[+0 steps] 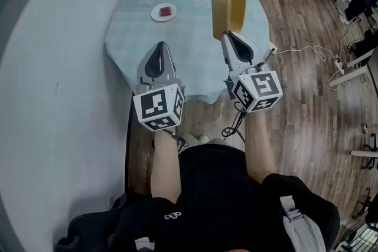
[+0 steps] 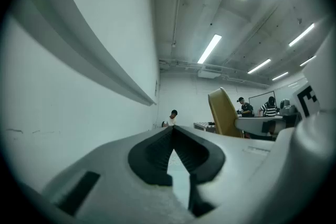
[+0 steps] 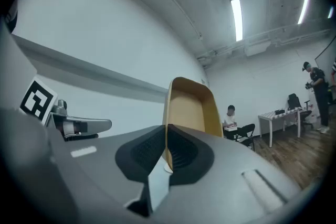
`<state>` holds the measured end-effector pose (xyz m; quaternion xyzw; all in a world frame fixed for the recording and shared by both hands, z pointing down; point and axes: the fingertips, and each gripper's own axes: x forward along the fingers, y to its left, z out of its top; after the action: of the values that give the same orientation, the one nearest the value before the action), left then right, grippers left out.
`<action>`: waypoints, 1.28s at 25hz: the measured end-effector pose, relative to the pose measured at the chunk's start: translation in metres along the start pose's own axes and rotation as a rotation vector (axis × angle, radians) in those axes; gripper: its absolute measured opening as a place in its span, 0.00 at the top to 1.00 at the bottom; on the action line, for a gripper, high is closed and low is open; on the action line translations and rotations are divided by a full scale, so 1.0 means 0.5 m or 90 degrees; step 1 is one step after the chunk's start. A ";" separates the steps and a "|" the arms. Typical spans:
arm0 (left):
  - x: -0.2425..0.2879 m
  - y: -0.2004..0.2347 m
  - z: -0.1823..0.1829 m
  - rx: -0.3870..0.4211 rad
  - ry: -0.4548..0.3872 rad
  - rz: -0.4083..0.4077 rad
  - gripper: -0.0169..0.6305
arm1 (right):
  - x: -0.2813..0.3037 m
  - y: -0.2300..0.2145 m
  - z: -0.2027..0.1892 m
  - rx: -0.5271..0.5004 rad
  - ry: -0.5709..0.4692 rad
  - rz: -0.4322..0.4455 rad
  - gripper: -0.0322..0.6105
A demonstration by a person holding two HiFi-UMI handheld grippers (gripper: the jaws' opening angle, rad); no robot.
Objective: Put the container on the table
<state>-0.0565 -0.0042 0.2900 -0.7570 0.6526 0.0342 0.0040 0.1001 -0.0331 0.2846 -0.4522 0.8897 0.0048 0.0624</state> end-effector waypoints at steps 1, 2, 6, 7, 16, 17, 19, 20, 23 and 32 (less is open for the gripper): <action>0.000 0.005 -0.005 -0.002 0.000 0.006 0.97 | 0.004 0.002 -0.004 0.000 0.001 0.003 0.91; 0.000 0.009 -0.010 -0.004 0.001 0.011 0.97 | 0.007 0.003 -0.008 -0.001 0.002 0.006 0.91; -0.006 0.008 -0.027 -0.005 0.010 0.019 0.97 | 0.002 0.000 -0.019 0.000 0.006 0.019 0.92; -0.009 0.007 -0.030 -0.004 0.013 0.020 0.97 | -0.001 0.002 -0.022 0.000 0.007 0.025 0.92; -0.027 0.010 -0.032 0.010 0.028 0.023 0.97 | -0.001 0.000 -0.027 0.037 -0.004 0.020 0.91; -0.031 0.008 -0.030 0.014 0.028 0.021 0.97 | -0.002 -0.002 -0.026 0.042 -0.007 0.018 0.91; -0.040 0.013 -0.030 0.017 0.027 0.023 0.97 | 0.004 0.000 -0.028 0.046 -0.008 0.018 0.91; -0.046 0.022 -0.032 0.016 0.028 0.029 0.97 | 0.011 0.005 -0.032 0.047 -0.006 0.022 0.91; -0.051 0.067 -0.053 0.007 0.041 0.055 0.97 | 0.042 0.027 -0.054 0.047 0.004 0.033 0.91; 0.068 0.175 -0.138 -0.038 0.080 0.068 0.97 | 0.179 -0.006 -0.128 0.038 0.053 0.020 0.91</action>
<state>-0.1350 -0.0541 0.3604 -0.7216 0.6896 0.0064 -0.0614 0.0435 -0.1111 0.3379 -0.4358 0.8984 -0.0391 0.0390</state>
